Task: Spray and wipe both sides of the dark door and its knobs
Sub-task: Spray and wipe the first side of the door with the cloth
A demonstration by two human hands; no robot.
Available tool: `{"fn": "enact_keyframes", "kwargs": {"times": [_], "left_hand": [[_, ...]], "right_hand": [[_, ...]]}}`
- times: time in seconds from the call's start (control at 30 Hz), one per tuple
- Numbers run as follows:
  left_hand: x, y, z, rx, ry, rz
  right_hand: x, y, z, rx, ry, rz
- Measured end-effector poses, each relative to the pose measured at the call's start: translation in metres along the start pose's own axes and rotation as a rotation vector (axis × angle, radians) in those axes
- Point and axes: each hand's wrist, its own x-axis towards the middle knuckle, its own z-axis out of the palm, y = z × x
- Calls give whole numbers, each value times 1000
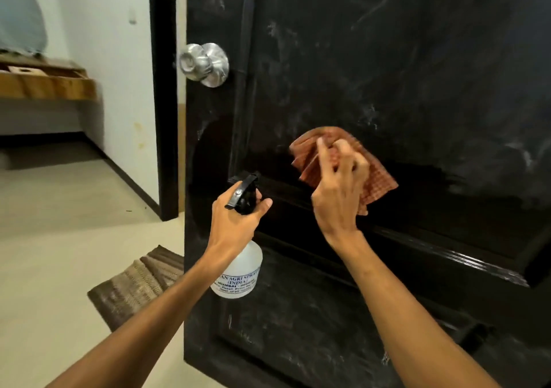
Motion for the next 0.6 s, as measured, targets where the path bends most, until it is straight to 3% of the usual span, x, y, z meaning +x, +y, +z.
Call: {"fn": "enact_keyframes", "kwargs": {"times": [0.03,0.07,0.17,0.23,0.37,0.4,0.5,0.6], "left_hand": [[3,-1,-6,-1,13,0],[4,-5,-13,12,33,0],[6,-18,-34,86,97,17],[6,-21,-40,76,103,16],[16,-22,-65,34,128,2],[18,-28,-75,53,143,0],[14,-38,-89,113,150,26],[16,-35,-98,83,152,9]], "right_hand": [[12,-5,2,4,40,87],[14,-12,8,-20,40,55],[-18,-37,42,-54,-203,-473],[-17,-42,48,-135,-303,-666],[42,-81,56,-123,-191,-311],[41,-96,66,-115,-197,-337],[-9,-111,97,-54,-357,-639],[5,-109,93,-28,-417,-680]]}}
